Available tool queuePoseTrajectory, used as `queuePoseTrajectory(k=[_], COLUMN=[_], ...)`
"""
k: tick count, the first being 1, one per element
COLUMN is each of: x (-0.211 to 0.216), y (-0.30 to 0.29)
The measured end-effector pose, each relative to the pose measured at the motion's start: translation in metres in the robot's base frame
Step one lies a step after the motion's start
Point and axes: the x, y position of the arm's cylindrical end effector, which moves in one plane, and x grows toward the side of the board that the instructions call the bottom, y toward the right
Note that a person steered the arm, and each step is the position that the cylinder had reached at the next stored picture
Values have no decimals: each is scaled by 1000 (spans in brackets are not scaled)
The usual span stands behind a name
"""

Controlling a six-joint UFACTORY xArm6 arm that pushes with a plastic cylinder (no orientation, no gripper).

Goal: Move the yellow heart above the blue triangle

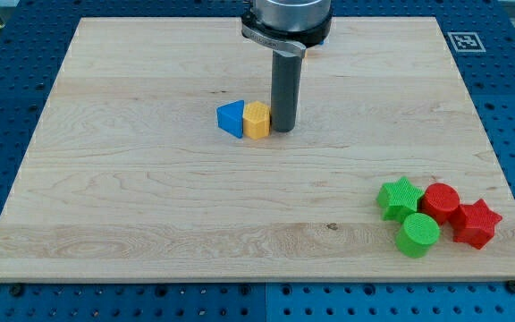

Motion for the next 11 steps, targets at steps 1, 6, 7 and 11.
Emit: queuePoseTrajectory(k=[1,6,7,11], x=[-1,-156,-201,-233], y=[28,131,105,53])
